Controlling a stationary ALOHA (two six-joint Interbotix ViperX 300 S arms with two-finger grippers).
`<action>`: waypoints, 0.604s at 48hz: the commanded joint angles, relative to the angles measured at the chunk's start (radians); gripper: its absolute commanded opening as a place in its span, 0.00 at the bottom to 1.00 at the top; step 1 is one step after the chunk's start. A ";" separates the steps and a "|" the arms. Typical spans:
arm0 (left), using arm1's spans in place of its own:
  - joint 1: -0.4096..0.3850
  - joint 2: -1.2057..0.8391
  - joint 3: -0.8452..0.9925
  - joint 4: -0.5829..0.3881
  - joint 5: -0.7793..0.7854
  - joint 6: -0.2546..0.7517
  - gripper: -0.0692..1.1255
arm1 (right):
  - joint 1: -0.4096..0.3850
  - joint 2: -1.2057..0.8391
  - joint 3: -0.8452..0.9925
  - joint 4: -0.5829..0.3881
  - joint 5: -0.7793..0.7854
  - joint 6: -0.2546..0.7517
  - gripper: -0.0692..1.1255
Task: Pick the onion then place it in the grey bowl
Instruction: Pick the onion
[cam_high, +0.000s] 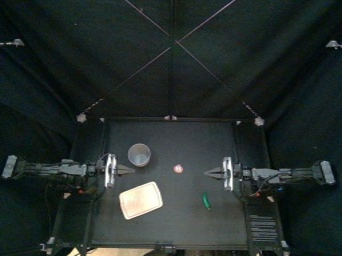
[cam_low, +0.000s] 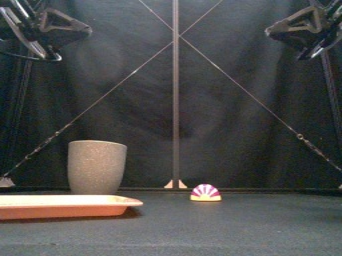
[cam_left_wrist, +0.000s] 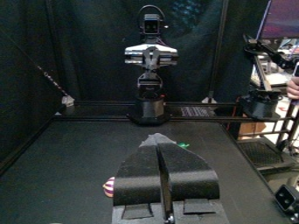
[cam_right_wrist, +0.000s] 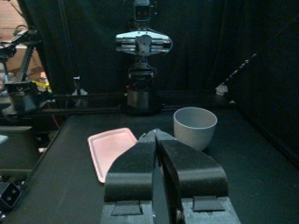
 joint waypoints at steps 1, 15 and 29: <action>0.000 0.009 -0.020 0.002 0.006 0.006 0.10 | -0.012 0.029 -0.008 0.006 -0.003 0.005 0.11; 0.009 0.009 -0.020 0.002 0.008 0.006 0.10 | -0.091 0.178 -0.049 0.041 -0.002 0.021 0.37; 0.009 0.009 -0.020 0.003 0.008 0.006 0.10 | -0.176 0.390 -0.101 0.091 -0.009 0.018 0.96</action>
